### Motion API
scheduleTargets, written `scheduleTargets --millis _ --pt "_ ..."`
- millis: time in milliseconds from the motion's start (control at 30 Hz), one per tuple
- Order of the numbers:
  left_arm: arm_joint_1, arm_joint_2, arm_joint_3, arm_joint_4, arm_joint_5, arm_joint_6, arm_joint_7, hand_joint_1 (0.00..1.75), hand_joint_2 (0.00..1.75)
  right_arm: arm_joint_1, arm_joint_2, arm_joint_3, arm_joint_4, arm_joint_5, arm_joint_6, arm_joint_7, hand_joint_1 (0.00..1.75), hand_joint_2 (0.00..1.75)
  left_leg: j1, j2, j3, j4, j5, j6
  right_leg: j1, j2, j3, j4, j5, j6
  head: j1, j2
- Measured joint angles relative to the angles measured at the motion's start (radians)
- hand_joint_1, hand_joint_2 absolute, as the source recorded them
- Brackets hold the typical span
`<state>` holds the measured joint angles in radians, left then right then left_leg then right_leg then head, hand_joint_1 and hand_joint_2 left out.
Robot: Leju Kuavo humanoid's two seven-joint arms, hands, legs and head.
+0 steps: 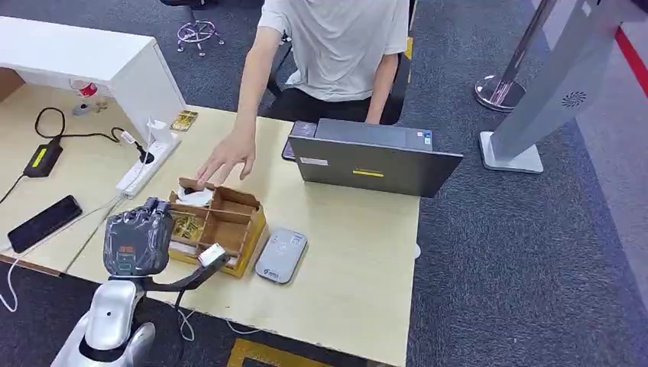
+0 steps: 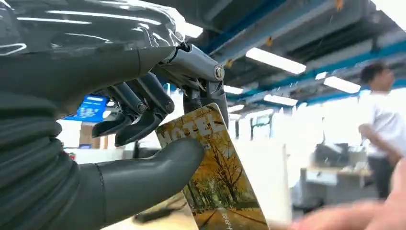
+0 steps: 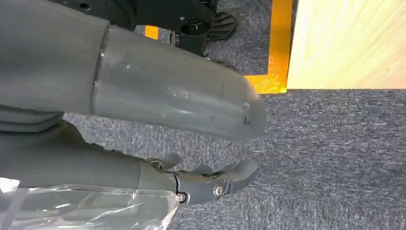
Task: Pass the card to the sensor for recognition and then transmit it.
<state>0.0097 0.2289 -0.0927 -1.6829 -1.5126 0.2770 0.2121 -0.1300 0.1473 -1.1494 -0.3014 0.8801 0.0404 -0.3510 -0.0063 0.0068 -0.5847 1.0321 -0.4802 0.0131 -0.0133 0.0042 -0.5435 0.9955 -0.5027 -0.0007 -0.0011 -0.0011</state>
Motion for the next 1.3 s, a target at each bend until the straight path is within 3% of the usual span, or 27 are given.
scheduleTargets --millis 200,333,500,533,600,633,967,1067,1167,1200,1267,1300 --pt "-0.054 0.018 0.0 -0.123 0.0 -0.036 -0.006 1.75 1.75 -0.004 0.002 0.001 0.0 0.009 0.0 0.008 0.0 0.0 0.0 0.0 0.0 0.0 0.0 0.0 0.0 -0.001 0.0 0.0 0.0 0.0 0.0 0.0" --pt "-0.153 0.087 0.0 -0.121 0.0 -0.069 0.067 1.75 1.75 -0.021 0.007 0.02 0.002 0.035 0.002 0.026 0.0 0.0 0.001 0.0 0.0 0.0 0.001 -0.001 0.001 0.0 0.0 0.0 0.001 -0.001 0.0 0.0" --pt "-0.159 0.089 0.0 -0.119 0.0 -0.07 0.069 1.75 1.75 -0.022 0.007 0.021 0.002 0.036 0.002 0.026 0.0 0.0 0.001 0.0 0.0 0.0 0.002 -0.001 0.001 0.0 0.0 0.0 0.001 -0.001 0.0 0.0" --pt "-0.199 0.11 -0.001 -0.094 0.0 -0.079 0.086 1.75 1.75 -0.029 0.009 0.03 0.003 0.044 0.004 0.029 0.0 0.0 0.001 0.0 0.0 0.0 0.002 -0.002 0.001 -0.001 0.0 0.001 0.001 -0.001 0.001 0.0" --pt "-0.323 0.193 -0.02 0.064 0.0 -0.083 0.121 1.75 1.75 -0.055 0.019 0.062 0.012 0.053 0.005 0.043 0.0 0.0 0.002 0.001 0.0 0.0 0.003 -0.004 0.001 0.001 -0.001 0.002 0.003 -0.004 -0.002 0.0" --pt "-0.343 0.203 -0.026 0.094 0.0 -0.083 0.124 0.0 1.75 -0.059 0.024 0.069 0.014 0.053 0.005 0.046 0.0 0.0 0.002 0.001 0.0 0.0 0.003 -0.003 0.001 0.002 -0.002 0.002 0.003 -0.004 -0.002 0.0" --pt "-0.352 0.19 -0.036 0.136 0.0 -0.071 0.063 0.0 1.75 -0.066 0.04 0.084 0.024 0.045 0.008 0.058 0.0 0.0 0.001 0.001 -0.001 0.0 0.003 -0.003 0.001 0.002 -0.002 0.001 0.003 -0.003 0.0 0.0" --pt "-0.314 0.161 -0.02 0.108 0.0 -0.054 -0.024 0.0 1.75 -0.066 0.04 0.084 0.025 0.029 0.007 0.055 0.0 0.0 0.001 0.001 -0.001 0.0 0.003 -0.003 0.001 0.002 -0.002 0.001 0.003 -0.003 0.0 0.0" --pt "-0.227 0.064 0.068 0.024 0.057 -0.028 -0.227 0.0 1.75 -0.059 0.04 0.083 0.025 -0.003 0.003 0.045 0.0 0.0 0.0 0.002 -0.001 0.0 0.003 -0.003 0.0 0.002 -0.002 0.001 0.003 -0.003 0.0 0.0" --pt "-0.191 0.033 0.114 -0.017 0.134 -0.035 -0.297 0.0 1.75 -0.055 0.04 0.083 0.025 -0.014 0.003 0.037 0.0 0.0 0.0 0.003 -0.001 0.0 0.002 -0.002 0.0 0.003 -0.002 0.001 0.003 -0.003 0.002 0.0" --pt "-0.124 -0.023 0.205 -0.076 0.344 -0.078 -0.381 0.0 1.75 -0.043 0.04 0.079 0.025 -0.033 0.004 0.029 0.0 0.0 0.0 0.006 -0.001 0.0 0.0 -0.002 0.0 0.005 -0.002 0.0 0.002 -0.002 0.002 0.0" --pt "-0.093 -0.05 0.274 -0.108 0.485 -0.117 -0.441 0.0 1.75 -0.036 0.04 0.075 0.025 -0.043 0.005 0.023 0.0 0.0 -0.001 0.006 -0.001 0.0 0.0 -0.002 0.0 0.006 -0.002 0.0 0.002 -0.002 0.001 0.0"
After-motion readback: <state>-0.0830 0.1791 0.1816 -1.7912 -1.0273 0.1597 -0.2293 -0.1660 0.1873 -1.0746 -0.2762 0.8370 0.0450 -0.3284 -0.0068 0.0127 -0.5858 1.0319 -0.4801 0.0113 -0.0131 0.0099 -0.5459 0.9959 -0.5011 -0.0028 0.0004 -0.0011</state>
